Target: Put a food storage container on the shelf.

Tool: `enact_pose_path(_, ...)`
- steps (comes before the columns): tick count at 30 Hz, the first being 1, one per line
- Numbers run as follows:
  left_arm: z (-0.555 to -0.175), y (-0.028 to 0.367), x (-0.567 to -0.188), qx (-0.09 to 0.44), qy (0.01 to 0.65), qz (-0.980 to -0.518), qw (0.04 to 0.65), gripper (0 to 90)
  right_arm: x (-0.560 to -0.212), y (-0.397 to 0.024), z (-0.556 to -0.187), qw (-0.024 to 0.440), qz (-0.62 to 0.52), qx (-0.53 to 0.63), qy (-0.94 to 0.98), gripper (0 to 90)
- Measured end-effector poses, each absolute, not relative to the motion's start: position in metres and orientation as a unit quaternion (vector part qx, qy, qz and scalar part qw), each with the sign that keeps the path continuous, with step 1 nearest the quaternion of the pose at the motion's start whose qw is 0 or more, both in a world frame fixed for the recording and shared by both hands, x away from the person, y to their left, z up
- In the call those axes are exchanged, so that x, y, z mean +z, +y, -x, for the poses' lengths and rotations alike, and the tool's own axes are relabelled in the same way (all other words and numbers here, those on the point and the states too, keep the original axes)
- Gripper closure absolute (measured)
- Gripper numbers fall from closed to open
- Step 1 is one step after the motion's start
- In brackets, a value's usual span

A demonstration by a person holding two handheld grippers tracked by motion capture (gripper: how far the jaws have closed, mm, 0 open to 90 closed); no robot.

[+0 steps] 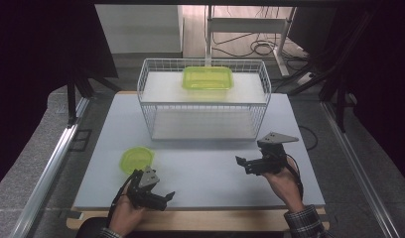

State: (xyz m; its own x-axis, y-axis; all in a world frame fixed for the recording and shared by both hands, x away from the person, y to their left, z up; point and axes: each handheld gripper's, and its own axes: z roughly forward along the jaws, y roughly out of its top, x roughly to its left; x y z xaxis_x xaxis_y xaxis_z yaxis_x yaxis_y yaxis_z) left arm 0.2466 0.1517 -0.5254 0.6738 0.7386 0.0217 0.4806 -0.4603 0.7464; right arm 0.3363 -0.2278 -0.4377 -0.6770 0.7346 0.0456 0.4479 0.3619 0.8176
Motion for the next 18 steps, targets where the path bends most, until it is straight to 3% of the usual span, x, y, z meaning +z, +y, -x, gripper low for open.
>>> enact_pose_path(18,-0.246,0.149,-0.527,0.173,0.360,-0.842,0.364,1.1,-0.465,-0.247,-0.315,0.181,-0.379,0.425,0.802,0.0)
